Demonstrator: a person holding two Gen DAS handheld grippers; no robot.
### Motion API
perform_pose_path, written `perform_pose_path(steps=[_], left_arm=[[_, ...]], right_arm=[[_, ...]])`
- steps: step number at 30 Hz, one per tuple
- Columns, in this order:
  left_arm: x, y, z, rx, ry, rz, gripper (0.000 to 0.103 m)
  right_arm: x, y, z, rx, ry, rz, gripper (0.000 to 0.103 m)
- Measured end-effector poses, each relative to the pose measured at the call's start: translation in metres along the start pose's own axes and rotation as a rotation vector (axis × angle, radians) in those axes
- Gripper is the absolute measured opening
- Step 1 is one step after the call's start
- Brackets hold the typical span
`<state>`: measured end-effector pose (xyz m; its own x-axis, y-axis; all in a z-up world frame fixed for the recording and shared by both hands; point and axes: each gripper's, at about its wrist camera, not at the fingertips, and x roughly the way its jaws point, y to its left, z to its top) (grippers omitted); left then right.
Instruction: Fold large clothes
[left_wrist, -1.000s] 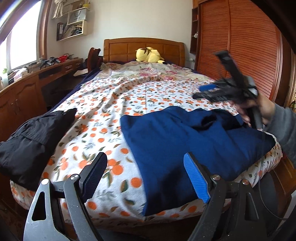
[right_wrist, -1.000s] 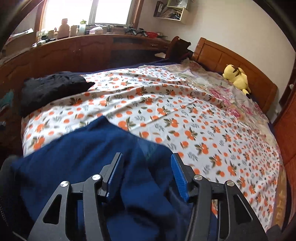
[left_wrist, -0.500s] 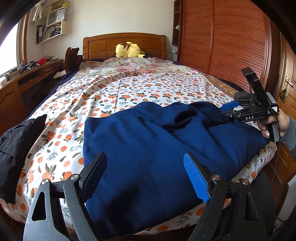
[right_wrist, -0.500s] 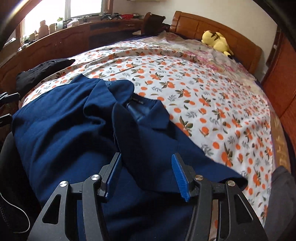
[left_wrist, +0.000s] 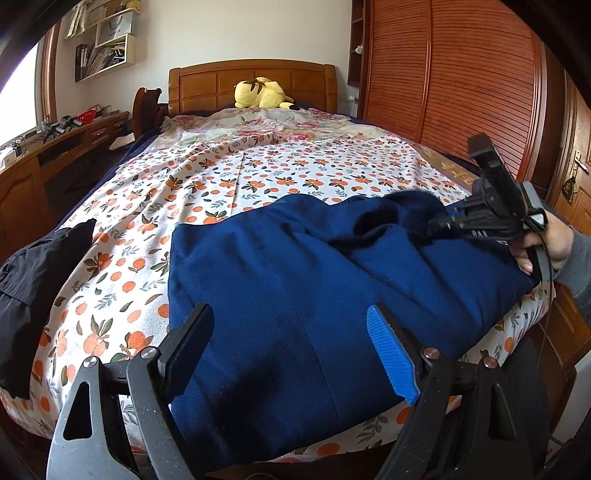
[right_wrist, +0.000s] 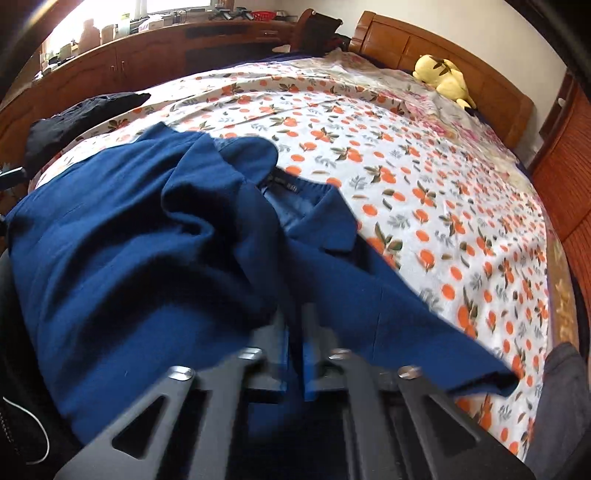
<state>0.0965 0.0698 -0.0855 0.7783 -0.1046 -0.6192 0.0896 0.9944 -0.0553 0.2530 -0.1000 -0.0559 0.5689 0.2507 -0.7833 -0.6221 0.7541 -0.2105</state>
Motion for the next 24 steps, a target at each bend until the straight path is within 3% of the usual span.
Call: perform_pose_path(steps=[6, 12, 16, 18, 22, 24], left_arm=[[-0.001, 0.001, 0.0, 0.0, -0.003, -0.004, 0.085], [-0.002, 0.003, 0.003, -0.002, -0.004, -0.001, 0.085], [-0.001, 0.004, 0.006, 0.006, 0.004, 0.014, 0.085], [0.0, 0.005, 0.01, 0.011, 0.008, 0.022, 0.085], [0.009, 0.005, 0.022, 0.014, 0.016, 0.006, 0.085], [0.017, 0.004, 0.032, 0.012, 0.016, -0.007, 0.085]], right_arm=[[0.002, 0.005, 0.04, -0.074, -0.064, -0.103, 0.003], [0.025, -0.011, 0.081, -0.04, -0.095, -0.173, 0.003], [0.056, -0.02, 0.09, -0.001, -0.081, -0.218, 0.003], [0.069, -0.025, 0.094, 0.054, -0.066, -0.21, 0.012], [0.063, -0.042, 0.093, 0.156, -0.117, -0.181, 0.049], [0.05, -0.05, 0.087, 0.194, -0.156, -0.155, 0.055]])
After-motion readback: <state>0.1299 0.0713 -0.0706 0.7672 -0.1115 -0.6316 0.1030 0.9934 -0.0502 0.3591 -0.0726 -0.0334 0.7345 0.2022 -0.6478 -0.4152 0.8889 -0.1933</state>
